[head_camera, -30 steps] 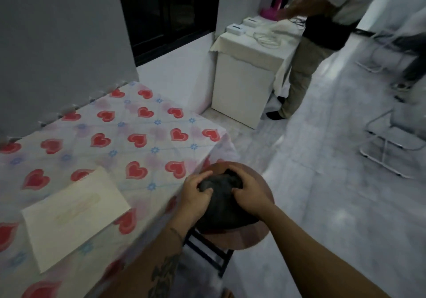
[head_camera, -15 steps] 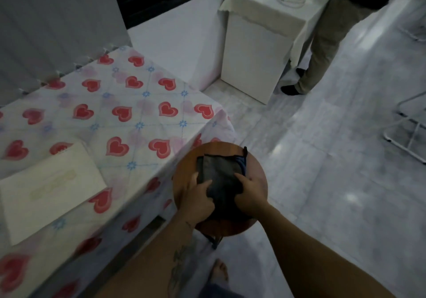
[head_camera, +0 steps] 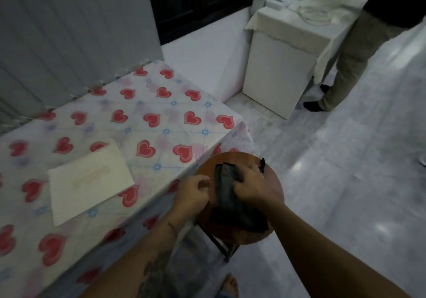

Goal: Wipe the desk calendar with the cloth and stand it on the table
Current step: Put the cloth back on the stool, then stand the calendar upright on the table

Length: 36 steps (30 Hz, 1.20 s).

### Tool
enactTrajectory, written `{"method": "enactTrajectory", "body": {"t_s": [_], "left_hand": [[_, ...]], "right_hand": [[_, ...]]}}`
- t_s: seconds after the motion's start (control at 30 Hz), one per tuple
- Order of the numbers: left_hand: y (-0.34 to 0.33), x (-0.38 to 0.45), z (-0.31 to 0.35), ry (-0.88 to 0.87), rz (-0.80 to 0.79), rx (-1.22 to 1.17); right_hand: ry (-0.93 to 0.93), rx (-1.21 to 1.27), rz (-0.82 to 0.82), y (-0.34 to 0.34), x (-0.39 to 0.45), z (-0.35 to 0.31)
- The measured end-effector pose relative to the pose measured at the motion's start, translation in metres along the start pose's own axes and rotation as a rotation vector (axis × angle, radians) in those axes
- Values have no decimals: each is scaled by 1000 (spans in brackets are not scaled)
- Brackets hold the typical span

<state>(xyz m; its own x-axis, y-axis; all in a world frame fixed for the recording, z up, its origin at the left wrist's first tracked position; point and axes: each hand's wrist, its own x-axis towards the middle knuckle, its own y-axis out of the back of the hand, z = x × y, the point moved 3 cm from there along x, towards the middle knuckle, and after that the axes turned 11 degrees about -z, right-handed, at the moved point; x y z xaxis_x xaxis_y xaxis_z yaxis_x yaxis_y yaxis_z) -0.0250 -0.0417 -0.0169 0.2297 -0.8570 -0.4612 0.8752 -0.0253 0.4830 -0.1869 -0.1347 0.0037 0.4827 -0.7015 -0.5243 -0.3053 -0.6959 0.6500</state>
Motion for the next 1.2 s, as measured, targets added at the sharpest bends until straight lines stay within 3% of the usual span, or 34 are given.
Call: {"method": "enactTrajectory", "body": {"t_s": [0.2, 0.47, 0.6, 0.73, 0.87, 1.2], "left_hand": [[100, -43, -23, 23, 317, -205], [219, -83, -106, 117, 615, -311], [255, -82, -151, 225, 643, -250], [278, -75, -194, 369, 473, -206], [286, -69, -206, 339, 373, -296], [308, -62, -212, 241, 548, -477]], "right_hand": [[301, 131, -66, -10, 23, -109], [333, 155, -204, -73, 56, -231], [290, 138, -236, -100, 71, -265], [210, 142, -233, -133, 90, -290], [157, 161, -236, -159, 100, -304], [94, 178, -116, -170, 106, -320]]}}
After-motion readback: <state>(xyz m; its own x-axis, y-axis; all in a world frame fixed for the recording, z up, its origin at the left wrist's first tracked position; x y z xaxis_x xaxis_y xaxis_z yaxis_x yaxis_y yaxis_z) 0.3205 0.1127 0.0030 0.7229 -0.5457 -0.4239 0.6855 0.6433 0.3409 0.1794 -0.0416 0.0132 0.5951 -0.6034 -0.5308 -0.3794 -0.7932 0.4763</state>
